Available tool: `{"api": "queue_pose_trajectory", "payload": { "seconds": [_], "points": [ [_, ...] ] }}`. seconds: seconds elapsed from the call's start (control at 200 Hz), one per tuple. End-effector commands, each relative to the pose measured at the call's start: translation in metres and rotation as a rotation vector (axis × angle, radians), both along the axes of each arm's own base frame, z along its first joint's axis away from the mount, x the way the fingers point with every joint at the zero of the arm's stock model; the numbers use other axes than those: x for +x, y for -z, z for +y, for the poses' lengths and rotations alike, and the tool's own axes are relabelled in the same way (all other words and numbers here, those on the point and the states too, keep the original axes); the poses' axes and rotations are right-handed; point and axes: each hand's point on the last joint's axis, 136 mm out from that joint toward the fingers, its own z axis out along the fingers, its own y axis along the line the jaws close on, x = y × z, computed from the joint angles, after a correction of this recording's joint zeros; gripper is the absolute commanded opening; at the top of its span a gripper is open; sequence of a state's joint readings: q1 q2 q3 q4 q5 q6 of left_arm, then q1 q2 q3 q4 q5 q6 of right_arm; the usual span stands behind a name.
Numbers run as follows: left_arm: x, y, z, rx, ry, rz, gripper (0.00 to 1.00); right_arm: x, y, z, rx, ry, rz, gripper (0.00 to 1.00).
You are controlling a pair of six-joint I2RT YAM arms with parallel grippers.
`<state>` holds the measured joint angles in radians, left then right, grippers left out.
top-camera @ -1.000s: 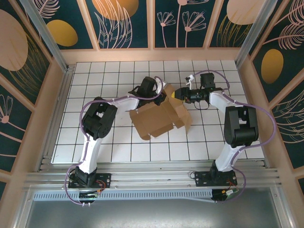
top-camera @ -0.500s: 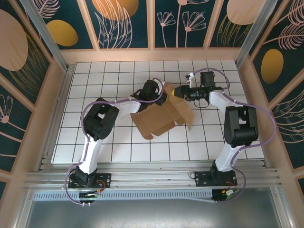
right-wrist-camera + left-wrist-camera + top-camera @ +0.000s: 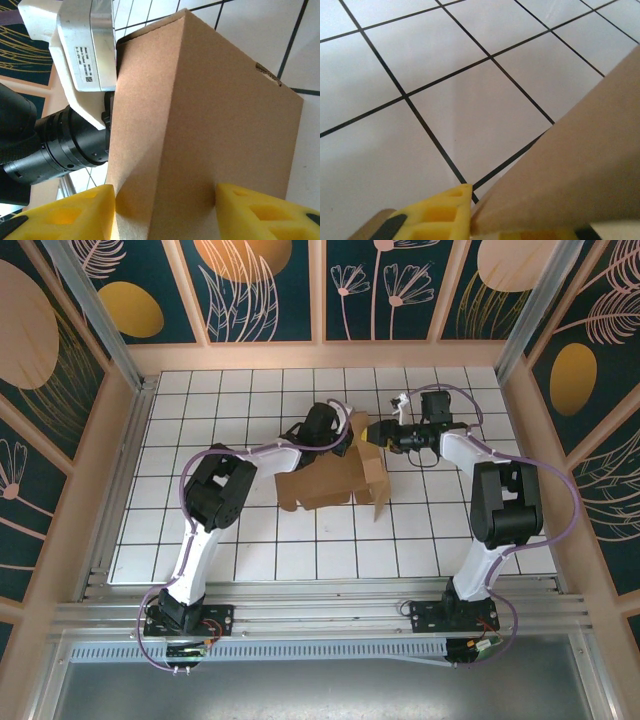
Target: Fold the paper box
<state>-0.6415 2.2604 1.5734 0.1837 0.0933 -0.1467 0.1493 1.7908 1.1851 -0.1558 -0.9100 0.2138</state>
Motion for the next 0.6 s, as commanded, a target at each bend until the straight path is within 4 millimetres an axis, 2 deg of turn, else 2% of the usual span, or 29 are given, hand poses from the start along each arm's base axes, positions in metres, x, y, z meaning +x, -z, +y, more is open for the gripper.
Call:
{"api": "queue_pose_trajectory", "payload": {
  "seconds": [0.0, 0.115, 0.235, 0.43, 0.536, 0.561, 0.596],
  "points": [
    [0.006, 0.031, 0.007, 0.055, -0.033, 0.041, 0.01, -0.009, 0.010, 0.008, 0.004, -0.032, 0.061, 0.54],
    [0.007, 0.030, 0.013, 0.064, -0.063, 0.030, 0.00, 0.000, 0.007, -0.001, -0.040, 0.040, 0.043, 0.62],
    [0.006, 0.024, 0.025, 0.073, -0.108, 0.003, 0.00, 0.010, -0.009, -0.018, -0.063, 0.148, 0.000, 0.71],
    [-0.002, 0.014, 0.037, 0.011, -0.179, 0.002, 0.00, 0.019, -0.018, -0.038, -0.129, 0.256, -0.046, 0.73],
    [-0.006, 0.010, 0.039, -0.029, -0.193, 0.004, 0.16, 0.024, -0.030, -0.041, -0.121, 0.285, -0.083, 0.77],
    [-0.007, 0.008, 0.039, -0.036, -0.192, 0.003, 0.23, 0.024, -0.033, -0.042, -0.119, 0.291, -0.092, 0.80],
    [-0.008, 0.005, 0.041, -0.042, -0.194, -0.002, 0.25, 0.026, -0.038, -0.043, -0.117, 0.298, -0.110, 0.84]
  ]
}}
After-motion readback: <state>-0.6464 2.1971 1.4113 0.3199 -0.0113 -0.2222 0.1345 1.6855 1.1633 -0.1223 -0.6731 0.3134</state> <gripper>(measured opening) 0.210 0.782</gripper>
